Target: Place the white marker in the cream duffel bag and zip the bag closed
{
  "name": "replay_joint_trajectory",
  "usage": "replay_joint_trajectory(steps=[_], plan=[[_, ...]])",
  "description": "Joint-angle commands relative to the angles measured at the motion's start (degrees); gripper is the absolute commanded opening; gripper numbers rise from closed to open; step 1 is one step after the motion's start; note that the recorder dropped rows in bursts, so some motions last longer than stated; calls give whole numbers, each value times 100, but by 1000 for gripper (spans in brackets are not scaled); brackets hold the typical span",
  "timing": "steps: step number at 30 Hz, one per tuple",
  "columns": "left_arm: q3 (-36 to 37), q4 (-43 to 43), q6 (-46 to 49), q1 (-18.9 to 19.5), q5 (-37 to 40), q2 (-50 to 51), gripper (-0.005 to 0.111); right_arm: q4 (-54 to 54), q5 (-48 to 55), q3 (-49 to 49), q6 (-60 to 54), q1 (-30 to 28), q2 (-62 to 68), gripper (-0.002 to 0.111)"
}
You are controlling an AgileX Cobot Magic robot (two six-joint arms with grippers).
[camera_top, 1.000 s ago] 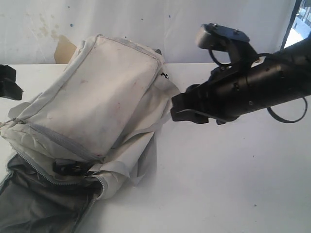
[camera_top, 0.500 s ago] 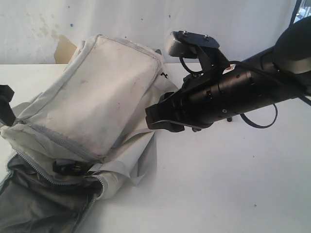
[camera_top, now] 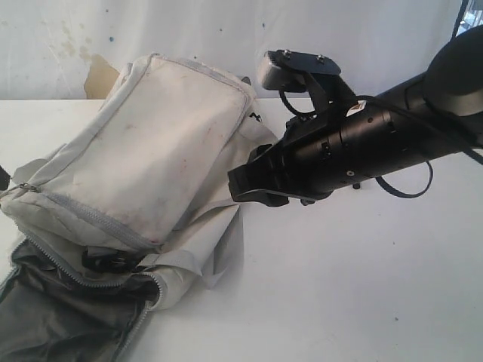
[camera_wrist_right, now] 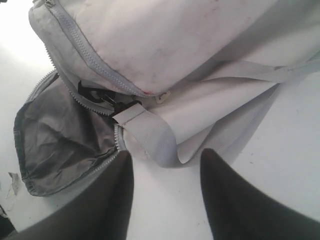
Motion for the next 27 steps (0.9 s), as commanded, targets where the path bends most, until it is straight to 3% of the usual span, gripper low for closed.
replay_joint_trajectory(steps=[1, 4, 11, 27], plan=[[450, -1030, 355, 435, -178, 184, 65, -72, -44, -47, -78, 18, 11, 41], [706, -1624, 622, 709, -271, 287, 54, -72, -44, -47, -78, 18, 11, 41], [1174, -2805, 897, 1161, -607, 461, 54, -72, -44, -47, -78, 18, 11, 41], [1470, -4132, 1239, 1176, -792, 971, 52, -72, -44, -47, 34, 18, 11, 41]])
